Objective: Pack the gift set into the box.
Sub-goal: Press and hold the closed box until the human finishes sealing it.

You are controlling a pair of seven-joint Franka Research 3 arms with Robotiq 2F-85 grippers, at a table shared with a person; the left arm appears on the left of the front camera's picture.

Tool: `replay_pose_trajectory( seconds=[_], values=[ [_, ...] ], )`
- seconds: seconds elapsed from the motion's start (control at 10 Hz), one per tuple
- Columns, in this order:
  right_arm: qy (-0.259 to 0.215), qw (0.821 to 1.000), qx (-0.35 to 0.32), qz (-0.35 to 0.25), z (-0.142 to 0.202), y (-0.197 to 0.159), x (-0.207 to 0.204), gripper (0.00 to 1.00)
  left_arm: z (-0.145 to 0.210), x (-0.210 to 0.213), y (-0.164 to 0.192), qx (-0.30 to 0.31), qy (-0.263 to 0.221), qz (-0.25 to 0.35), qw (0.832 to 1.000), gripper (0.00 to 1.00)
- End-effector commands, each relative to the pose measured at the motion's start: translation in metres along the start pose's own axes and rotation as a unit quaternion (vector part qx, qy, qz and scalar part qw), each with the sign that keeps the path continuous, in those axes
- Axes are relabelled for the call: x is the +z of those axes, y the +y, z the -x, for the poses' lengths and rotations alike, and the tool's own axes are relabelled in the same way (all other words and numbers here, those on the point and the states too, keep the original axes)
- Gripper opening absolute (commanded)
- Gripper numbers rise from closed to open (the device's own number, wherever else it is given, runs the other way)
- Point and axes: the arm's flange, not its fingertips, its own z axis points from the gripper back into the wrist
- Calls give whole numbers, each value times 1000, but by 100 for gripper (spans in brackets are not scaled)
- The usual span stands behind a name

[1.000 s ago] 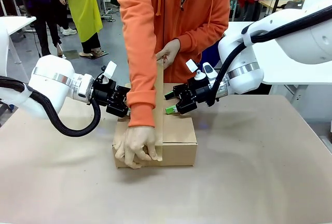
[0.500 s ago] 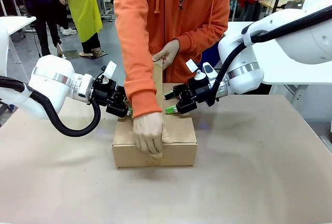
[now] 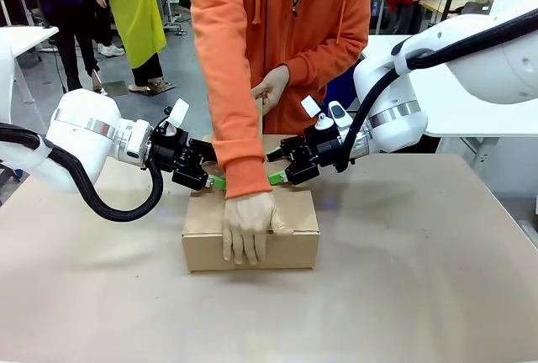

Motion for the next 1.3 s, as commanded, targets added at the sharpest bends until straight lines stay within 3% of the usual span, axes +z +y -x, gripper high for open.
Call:
replay_pose_trajectory(
  seconds=[0.0,1.2],
  values=[
    [11,1000,-3,-1,4,0,1,100,4,-3,-2,-3,3,-8,1000,100],
    [11,1000,-3,-1,4,0,1,100,4,-3,-2,-3,3,-8,1000,100]
  ],
)
